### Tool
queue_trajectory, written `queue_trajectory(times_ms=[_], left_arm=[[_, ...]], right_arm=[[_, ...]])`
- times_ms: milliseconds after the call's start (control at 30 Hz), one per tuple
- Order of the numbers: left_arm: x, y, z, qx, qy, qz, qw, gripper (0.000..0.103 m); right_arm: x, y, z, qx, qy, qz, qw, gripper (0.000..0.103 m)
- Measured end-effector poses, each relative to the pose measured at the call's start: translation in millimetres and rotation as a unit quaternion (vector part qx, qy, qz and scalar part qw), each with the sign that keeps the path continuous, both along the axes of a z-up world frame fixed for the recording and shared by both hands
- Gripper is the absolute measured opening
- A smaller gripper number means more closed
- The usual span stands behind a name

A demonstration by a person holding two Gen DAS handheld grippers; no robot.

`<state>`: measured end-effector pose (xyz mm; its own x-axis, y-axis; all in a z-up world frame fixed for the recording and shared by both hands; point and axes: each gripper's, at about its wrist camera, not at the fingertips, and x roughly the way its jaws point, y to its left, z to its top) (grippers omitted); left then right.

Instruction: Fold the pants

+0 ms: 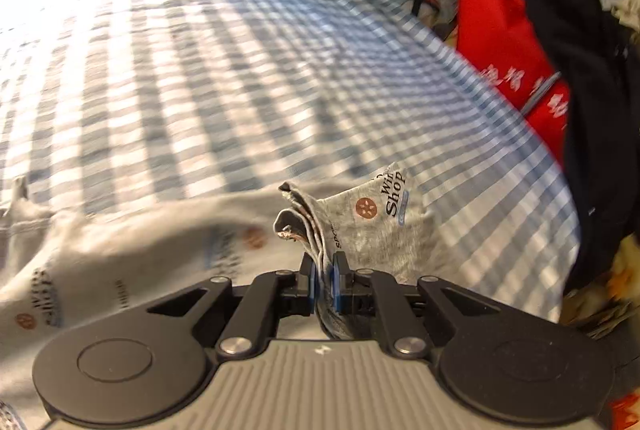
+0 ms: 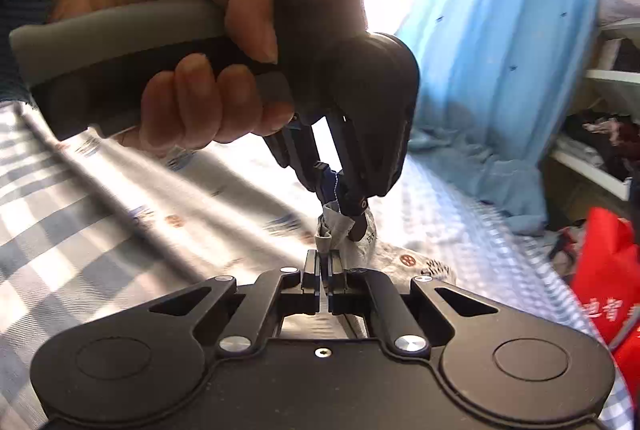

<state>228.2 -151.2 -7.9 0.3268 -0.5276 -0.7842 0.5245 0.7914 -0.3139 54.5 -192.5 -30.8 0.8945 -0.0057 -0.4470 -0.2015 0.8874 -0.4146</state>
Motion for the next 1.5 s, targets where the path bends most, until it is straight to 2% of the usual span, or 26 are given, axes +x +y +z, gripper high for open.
queue_trajectory(times_ms=[133, 267, 467, 833, 1100, 1300, 1500], left_arm=[[-2, 24, -26, 0.005, -0.009, -0.006, 0.9999, 0.009], [-6, 37, -43, -0.007, -0.016, -0.009, 0.9998, 0.009], [-9, 44, -44, -0.016, -0.02, -0.007, 0.9997, 0.01], [-13, 32, -41, 0.005, -0.032, 0.0, 0.9995, 0.009], [-18, 30, -27, 0.027, -0.042, 0.0, 0.9987, 0.007], [-27, 38, 6, 0.027, -0.078, -0.009, 0.9965, 0.006], [-33, 88, 46, 0.019, -0.104, -0.019, 0.9942, 0.006]], right_arm=[[12, 16, -18, 0.001, 0.03, 0.001, 1.0, 0.002], [14, 24, -34, 0.013, 0.043, -0.012, 0.999, 0.002], [12, 20, -40, 0.026, 0.034, -0.021, 0.999, 0.003], [12, 13, -47, 0.025, 0.024, -0.022, 0.999, 0.003], [9, 10, -39, 0.037, 0.013, -0.029, 0.999, 0.003], [2, 14, -16, 0.034, -0.025, -0.028, 0.999, 0.003], [-2, 52, 17, 0.046, -0.048, 0.017, 0.998, 0.003]])
